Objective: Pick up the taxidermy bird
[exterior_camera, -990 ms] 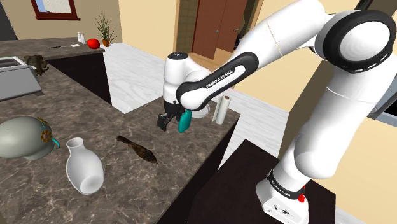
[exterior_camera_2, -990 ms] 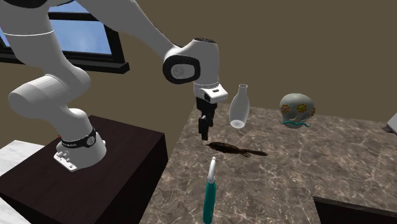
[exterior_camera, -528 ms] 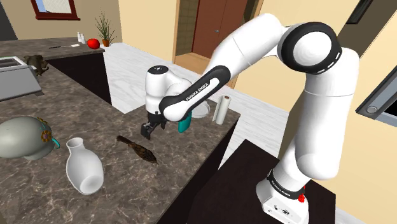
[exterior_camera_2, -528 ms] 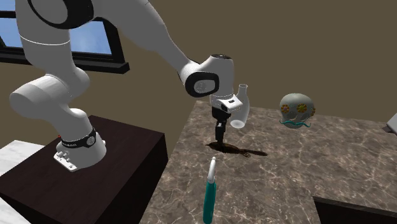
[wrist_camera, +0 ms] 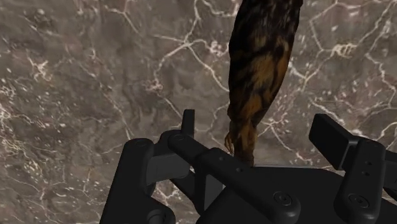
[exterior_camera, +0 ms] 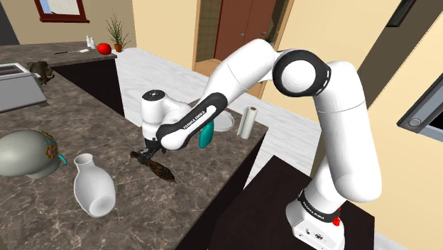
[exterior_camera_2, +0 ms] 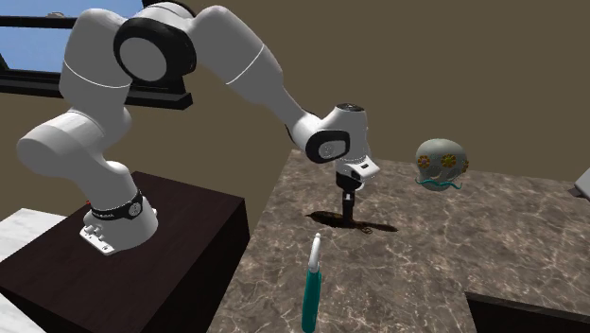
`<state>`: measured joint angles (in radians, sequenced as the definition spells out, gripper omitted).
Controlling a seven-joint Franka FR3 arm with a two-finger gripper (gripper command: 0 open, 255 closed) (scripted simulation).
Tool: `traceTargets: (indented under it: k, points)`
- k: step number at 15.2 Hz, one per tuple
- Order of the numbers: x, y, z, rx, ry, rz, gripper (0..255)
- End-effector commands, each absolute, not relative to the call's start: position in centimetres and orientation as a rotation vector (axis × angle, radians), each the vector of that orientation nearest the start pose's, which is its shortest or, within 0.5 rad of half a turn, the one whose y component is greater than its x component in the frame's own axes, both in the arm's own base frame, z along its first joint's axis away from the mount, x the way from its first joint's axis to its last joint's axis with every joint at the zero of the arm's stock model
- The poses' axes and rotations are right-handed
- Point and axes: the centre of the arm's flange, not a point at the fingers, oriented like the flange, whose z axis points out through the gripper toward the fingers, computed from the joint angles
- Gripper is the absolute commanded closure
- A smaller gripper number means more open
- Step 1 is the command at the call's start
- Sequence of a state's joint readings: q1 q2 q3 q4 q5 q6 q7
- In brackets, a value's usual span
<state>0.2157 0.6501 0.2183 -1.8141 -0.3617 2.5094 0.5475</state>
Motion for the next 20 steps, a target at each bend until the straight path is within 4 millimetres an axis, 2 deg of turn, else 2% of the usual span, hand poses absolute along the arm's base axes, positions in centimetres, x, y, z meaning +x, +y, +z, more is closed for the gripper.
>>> traceTargets:
  k: [1,7,9,10,19,20]
  points:
    - [60.4,27.6,18.2,-3.177,-0.202,-0.175,0]
    - [60.4,27.6,14.7,-3.177,-0.202,-0.175,0]
    - [60.4,27.6,14.7,-3.177,-0.202,-0.175,0]
    - [60.4,27.6,14.7,-3.177,-0.202,-0.175,255]
    - [60.4,27.6,14.7,-3.177,-0.202,-0.175,255]
    - [60.4,27.6,15.2,-3.177,-0.202,-0.175,255]
